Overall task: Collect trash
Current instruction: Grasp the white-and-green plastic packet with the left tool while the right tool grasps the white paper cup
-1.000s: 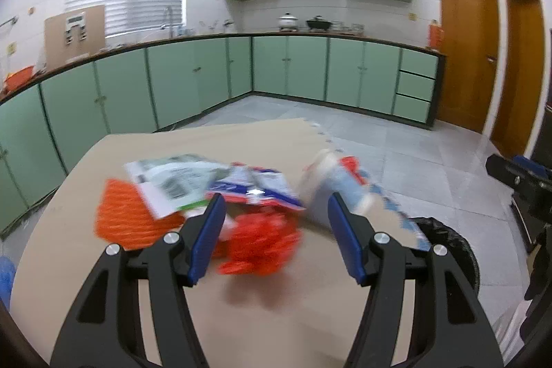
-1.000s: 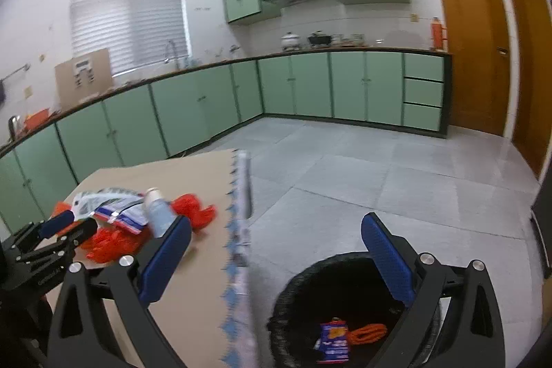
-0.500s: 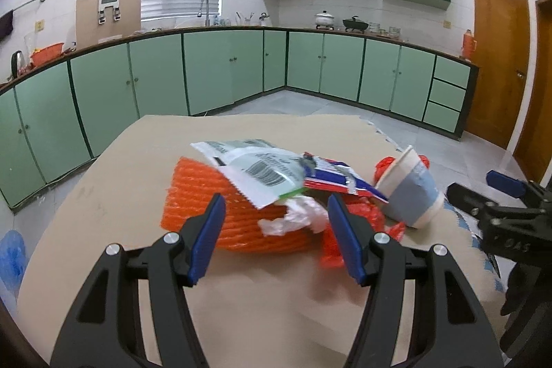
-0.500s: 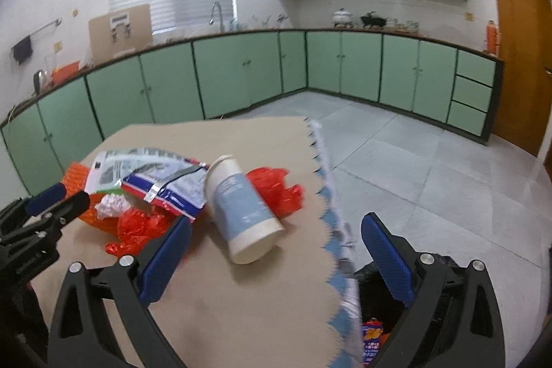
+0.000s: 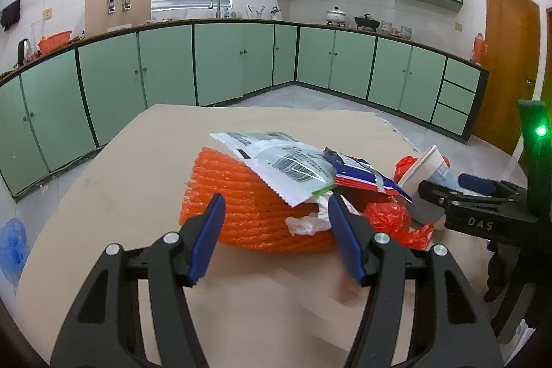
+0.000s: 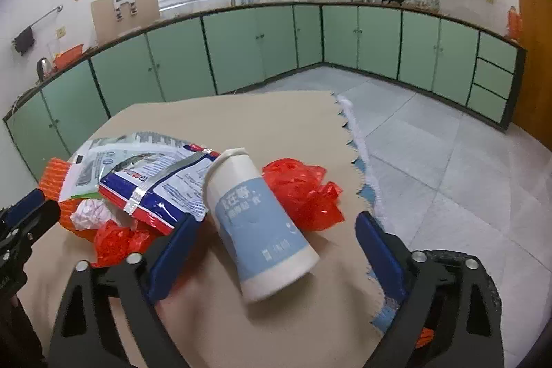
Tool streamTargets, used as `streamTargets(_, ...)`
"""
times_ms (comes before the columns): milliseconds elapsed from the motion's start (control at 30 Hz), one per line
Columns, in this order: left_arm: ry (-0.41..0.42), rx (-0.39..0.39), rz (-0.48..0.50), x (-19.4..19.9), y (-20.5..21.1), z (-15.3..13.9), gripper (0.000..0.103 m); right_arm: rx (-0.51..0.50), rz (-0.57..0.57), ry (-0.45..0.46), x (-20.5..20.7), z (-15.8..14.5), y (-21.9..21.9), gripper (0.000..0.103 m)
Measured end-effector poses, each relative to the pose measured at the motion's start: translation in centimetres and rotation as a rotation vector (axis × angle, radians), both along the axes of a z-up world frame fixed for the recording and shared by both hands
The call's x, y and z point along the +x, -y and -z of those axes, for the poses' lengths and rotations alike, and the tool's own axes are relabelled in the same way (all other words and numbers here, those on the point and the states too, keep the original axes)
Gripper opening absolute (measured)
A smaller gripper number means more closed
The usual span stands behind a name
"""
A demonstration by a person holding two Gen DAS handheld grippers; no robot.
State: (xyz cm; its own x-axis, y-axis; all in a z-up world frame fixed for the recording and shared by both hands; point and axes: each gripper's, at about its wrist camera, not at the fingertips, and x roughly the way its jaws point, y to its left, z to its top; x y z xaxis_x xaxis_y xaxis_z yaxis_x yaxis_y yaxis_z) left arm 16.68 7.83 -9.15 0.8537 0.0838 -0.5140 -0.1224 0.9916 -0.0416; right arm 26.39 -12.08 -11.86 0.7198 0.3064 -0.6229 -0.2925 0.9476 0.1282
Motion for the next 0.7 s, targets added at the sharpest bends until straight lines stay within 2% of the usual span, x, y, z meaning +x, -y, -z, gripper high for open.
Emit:
streamTargets(67,-0.003,-0.003,0.0,0.2,0.0,0.1,0.062,0.008,-0.029,-0.025,0.3,0.4,-0.3,0.071)
streamTargets(133,-0.006,-0.007,0.001,0.5,-0.2,0.1,0.062,0.013,-0.05,-0.044,0.3,0.7,-0.4,0.053)
streamTargets(267,-0.01,-0.014,0.004,1.3,-0.2,0.3,0.062,0.024,-0.067,-0.045,-0.3,0.7,0.0,0.042)
streamTargets(533,-0.023,-0.061,0.01,3.1,-0.3,0.4,0.06,0.053,-0.072,-0.032,-2.1,0.3,0.8,0.041)
streamTargets(633,-0.035,-0.082,0.014,3.9,-0.5,0.6,0.052,0.034,-0.075,-0.025,-2.3,0.2,0.8,0.041)
streamTargets(700,-0.042,-0.085,0.014,4.3,-0.7,0.9,0.04,0.039,-0.074,-0.026,-2.3,0.2,0.9,0.041)
